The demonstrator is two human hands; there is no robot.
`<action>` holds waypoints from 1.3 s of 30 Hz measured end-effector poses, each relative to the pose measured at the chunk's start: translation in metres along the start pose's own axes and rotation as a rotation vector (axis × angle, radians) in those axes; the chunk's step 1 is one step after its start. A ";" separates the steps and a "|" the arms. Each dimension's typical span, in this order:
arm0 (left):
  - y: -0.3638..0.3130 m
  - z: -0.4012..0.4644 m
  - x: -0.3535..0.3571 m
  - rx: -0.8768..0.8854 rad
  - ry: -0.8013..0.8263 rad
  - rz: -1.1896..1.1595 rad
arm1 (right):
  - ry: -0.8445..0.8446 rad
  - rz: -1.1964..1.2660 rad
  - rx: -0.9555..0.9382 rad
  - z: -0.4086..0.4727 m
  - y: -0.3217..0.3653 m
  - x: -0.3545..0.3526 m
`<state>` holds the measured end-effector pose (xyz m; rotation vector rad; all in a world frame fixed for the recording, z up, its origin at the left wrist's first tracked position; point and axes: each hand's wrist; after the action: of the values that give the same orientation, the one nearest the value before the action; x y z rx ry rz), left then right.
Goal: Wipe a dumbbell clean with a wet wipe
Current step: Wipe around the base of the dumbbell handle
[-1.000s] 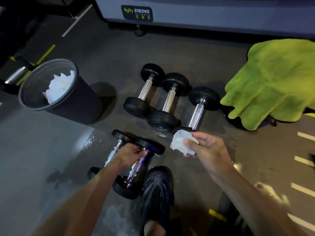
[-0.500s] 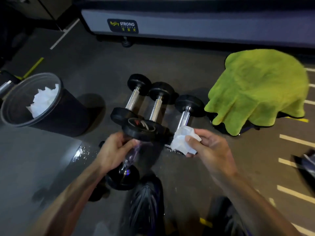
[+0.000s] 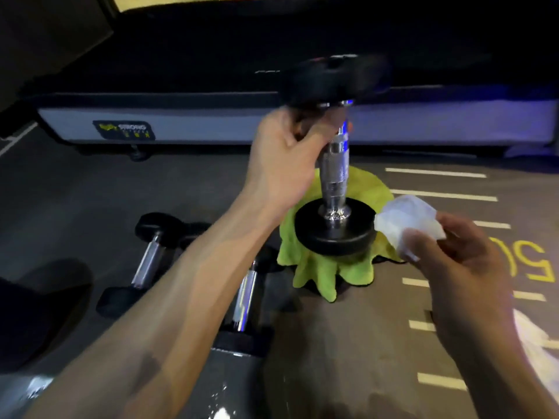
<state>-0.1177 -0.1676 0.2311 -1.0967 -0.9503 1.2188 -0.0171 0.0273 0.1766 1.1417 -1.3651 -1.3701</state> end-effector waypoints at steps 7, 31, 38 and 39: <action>0.017 0.025 0.023 -0.063 0.013 -0.022 | -0.013 -0.068 -0.057 0.020 -0.004 -0.016; -0.014 0.021 -0.009 0.370 0.202 0.641 | 0.211 -0.852 -0.475 0.074 0.013 0.014; -0.017 0.020 -0.017 0.299 0.213 0.636 | 0.257 -0.528 -0.234 0.052 0.003 0.023; -0.016 0.020 -0.018 0.301 0.200 0.630 | 0.268 -0.478 -0.209 0.051 0.003 0.025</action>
<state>-0.1354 -0.1831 0.2515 -1.2853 -0.2473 1.6537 -0.0721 0.0137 0.1781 1.5043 -0.7641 -1.5760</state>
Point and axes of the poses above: each hand's wrist, its own z-axis towards the middle knuckle, its own x-axis out of the palm, y = z × x, and after that the axes turned 11 degrees about y, right-handed
